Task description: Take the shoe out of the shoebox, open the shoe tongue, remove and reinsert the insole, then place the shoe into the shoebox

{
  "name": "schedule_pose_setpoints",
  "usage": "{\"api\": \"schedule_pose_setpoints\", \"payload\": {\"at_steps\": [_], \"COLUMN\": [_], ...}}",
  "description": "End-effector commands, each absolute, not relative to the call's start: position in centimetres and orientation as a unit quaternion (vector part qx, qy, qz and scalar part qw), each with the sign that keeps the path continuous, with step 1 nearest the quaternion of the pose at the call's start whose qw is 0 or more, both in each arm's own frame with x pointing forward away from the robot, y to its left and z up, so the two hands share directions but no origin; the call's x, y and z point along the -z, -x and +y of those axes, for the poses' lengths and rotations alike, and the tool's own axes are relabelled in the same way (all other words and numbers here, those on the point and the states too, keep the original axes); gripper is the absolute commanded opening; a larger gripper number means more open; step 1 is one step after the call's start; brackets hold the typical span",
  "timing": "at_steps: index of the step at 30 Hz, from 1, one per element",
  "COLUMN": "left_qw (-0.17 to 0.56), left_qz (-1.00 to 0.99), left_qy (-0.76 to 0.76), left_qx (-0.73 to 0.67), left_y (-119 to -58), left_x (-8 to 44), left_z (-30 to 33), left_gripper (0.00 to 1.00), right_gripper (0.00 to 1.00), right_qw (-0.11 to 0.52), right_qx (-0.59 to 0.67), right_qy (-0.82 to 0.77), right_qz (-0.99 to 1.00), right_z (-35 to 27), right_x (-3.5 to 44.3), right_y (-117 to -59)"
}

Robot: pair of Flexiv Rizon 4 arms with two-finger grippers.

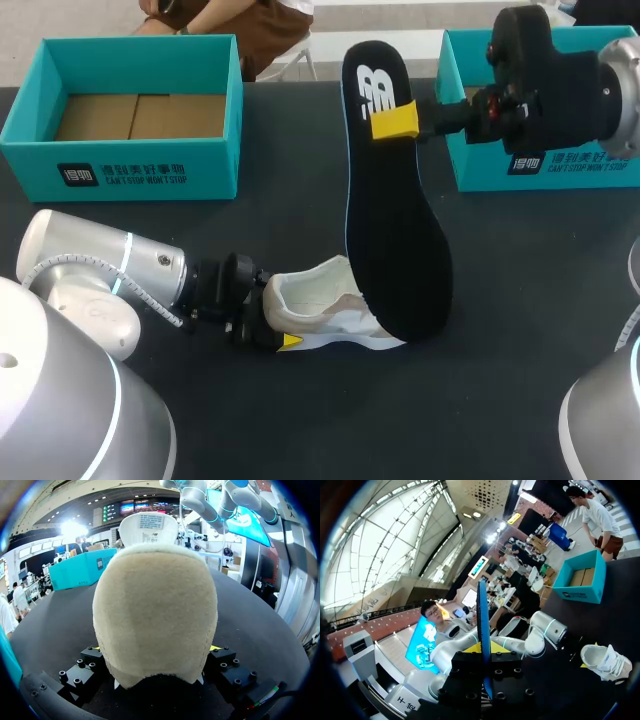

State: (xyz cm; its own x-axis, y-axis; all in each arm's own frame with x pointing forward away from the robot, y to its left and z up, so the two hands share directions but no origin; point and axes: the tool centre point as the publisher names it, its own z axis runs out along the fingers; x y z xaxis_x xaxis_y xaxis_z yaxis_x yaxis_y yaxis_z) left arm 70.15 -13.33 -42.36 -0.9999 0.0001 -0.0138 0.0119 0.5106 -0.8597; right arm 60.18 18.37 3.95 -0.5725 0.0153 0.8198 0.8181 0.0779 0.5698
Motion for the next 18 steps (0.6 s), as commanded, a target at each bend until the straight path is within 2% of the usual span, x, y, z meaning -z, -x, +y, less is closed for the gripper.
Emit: {"api": "schedule_pose_setpoints", "payload": {"at_steps": [1, 6, 7, 8, 9, 18], "left_qw": [0.006, 0.004, 0.002, 0.001, -0.002, 0.001], "left_qz": [0.87, 0.871, 0.873, 0.875, 0.874, 0.871], "left_qy": [-0.004, -0.011, -0.013, -0.016, -0.014, 0.001], "left_qx": [0.493, 0.491, 0.488, 0.485, 0.486, 0.491], "left_y": [-70.1, -69.8, -69.7, -69.6, -69.6, -69.7], "left_x": [42.4, 42.1, 42.0, 41.9, 41.9, 40.7], "left_z": [-13.3, -13.1, -13.0, -12.9, -12.7, -11.7], "left_gripper": [0.0, 0.0, 0.27, 0.45, 1.0, 1.0], "right_gripper": [0.0, 0.0, 0.0, 0.0, 0.0, 0.0], "right_qw": [0.335, 0.335, 0.335, 0.335, 0.335, 0.335], "right_qx": [0.599, 0.599, 0.599, 0.599, 0.599, 0.599], "right_qy": [0.32, 0.32, 0.32, 0.32, 0.32, 0.32], "right_qz": [-0.653, -0.653, -0.653, -0.653, -0.653, -0.653], "right_z": [18.6, 18.6, 18.6, 18.6, 18.6, 18.6], "right_x": [-3.9, -3.9, -3.9, -3.9, -3.9, -3.9], "right_y": [-60.2, -60.2, -60.2, -60.2, -60.2, -60.2]}}
